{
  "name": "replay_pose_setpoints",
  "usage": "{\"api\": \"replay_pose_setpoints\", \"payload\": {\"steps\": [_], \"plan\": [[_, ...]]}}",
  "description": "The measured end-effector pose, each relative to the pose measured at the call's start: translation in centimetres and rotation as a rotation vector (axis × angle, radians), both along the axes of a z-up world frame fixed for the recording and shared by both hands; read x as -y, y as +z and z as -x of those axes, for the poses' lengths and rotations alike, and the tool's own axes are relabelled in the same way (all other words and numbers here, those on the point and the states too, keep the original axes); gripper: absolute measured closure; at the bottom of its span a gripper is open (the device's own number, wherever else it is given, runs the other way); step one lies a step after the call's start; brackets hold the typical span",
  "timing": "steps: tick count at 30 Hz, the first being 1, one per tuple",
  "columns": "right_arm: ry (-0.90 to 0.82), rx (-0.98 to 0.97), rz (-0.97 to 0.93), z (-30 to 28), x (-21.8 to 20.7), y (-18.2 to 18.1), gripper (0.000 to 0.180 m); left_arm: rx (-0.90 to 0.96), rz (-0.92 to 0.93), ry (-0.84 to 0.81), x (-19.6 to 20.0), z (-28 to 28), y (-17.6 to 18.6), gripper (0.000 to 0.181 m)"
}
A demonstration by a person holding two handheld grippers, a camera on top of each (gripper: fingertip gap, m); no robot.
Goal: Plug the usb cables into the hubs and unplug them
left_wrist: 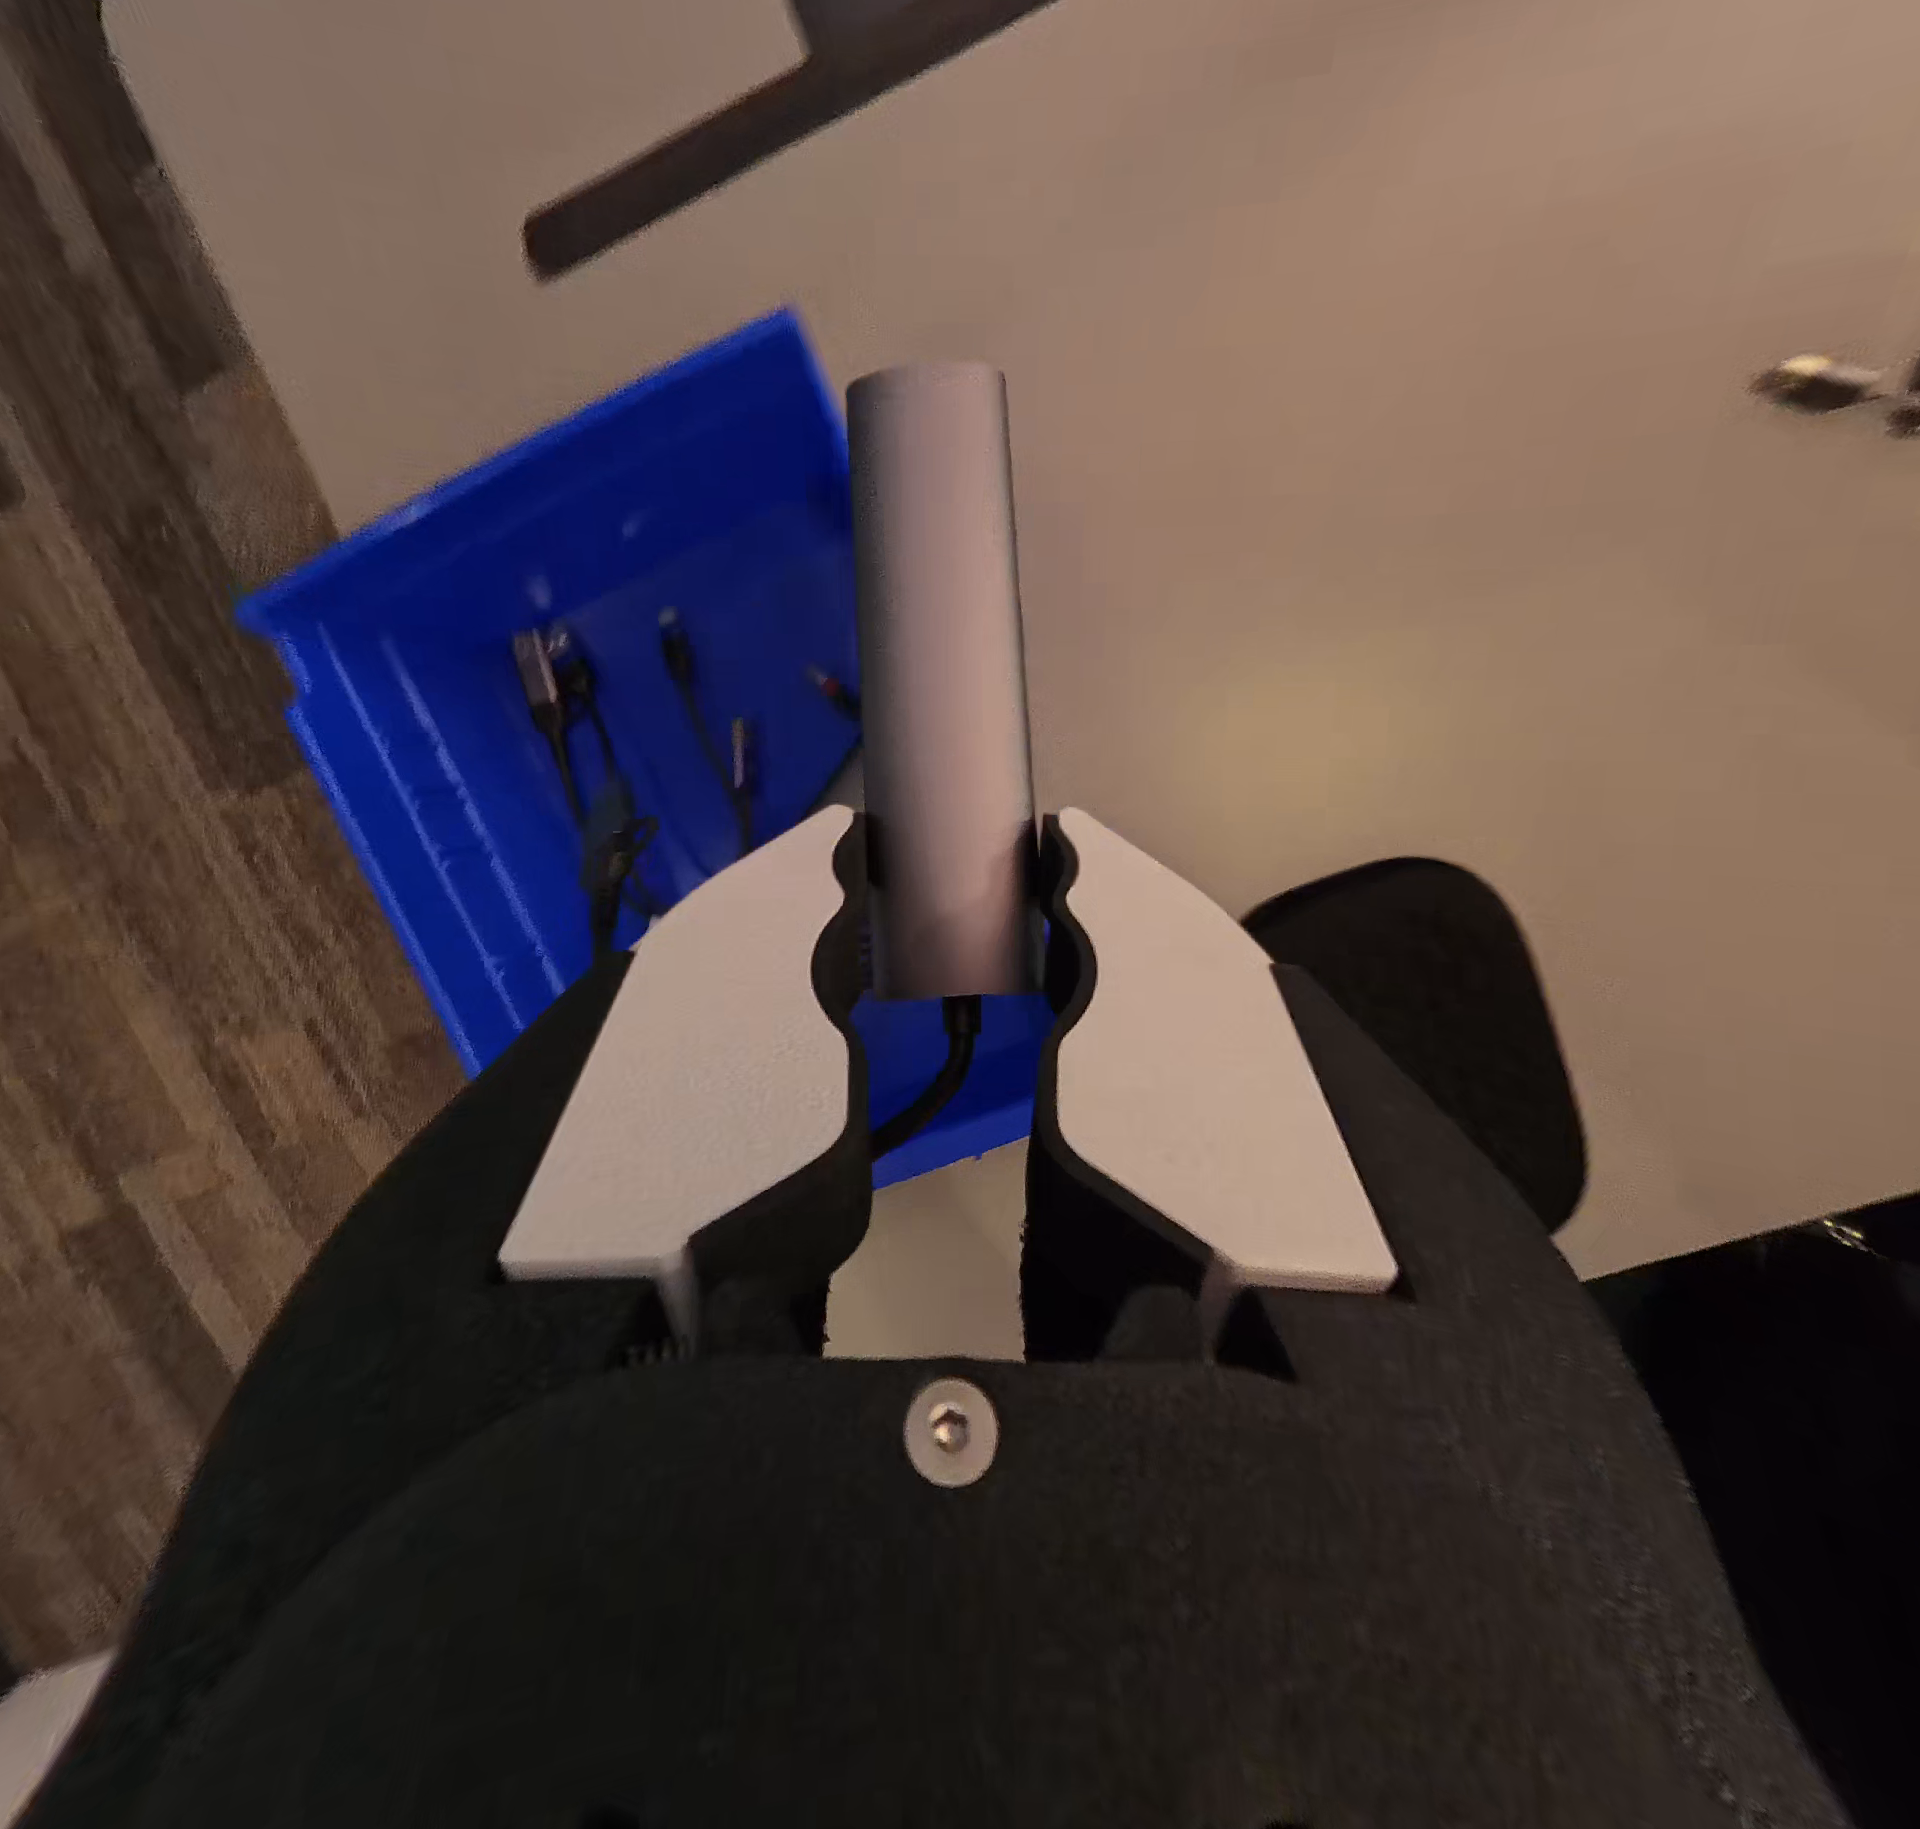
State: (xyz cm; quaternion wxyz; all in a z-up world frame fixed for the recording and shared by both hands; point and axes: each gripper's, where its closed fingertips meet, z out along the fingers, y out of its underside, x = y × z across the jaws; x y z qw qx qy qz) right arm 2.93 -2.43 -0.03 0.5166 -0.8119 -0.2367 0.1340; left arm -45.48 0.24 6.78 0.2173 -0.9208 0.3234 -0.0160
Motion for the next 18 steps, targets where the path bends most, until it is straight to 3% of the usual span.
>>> {"api": "replay_pose_setpoints", "payload": {"steps": [5,8,18], "plan": [[-0.008,-0.03,-0.019,-0.8,0.4,0.7,0.122,0.057,-0.051,-0.158,1.2,-8.6,3.5,0.149],[-0.016,-0.038,-0.025,-1.3,0.6,1.0,0.122,0.115,-0.068,-0.253,2.1,-14.1,3.9,0.15],[-0.023,-0.049,-0.026,-1.9,0.7,1.0,0.122,0.171,-0.065,-0.456,4.5,-25.3,-5.8,0.15]]}}
